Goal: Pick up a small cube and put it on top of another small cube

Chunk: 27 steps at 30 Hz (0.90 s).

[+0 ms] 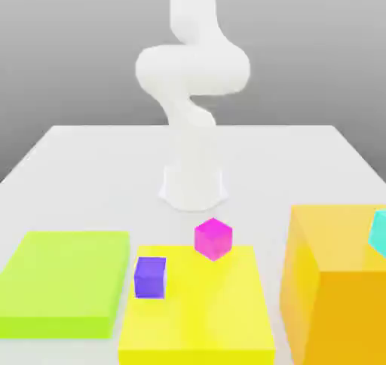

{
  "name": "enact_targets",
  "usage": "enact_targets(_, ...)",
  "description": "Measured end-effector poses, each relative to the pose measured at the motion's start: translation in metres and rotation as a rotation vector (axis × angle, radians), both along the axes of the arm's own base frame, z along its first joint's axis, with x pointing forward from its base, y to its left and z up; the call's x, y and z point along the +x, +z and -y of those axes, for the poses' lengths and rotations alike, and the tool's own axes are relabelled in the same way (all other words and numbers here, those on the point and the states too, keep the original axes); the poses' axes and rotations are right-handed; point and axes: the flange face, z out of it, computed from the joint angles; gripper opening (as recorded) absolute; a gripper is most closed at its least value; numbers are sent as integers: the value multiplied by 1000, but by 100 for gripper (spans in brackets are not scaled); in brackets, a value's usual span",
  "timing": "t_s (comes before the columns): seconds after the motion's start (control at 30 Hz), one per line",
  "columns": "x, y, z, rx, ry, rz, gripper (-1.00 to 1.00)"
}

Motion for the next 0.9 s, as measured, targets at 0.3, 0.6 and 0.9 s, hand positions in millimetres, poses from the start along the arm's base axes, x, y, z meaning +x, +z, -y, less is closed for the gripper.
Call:
enact_targets(0.3,47,-159,-166,-29,279,-313,0)
enact_targets(0.6,-32,-336,-320,-175,537,-613,0)
enact_targets(0.9,-113,-480,-323,-299,631,-700,0)
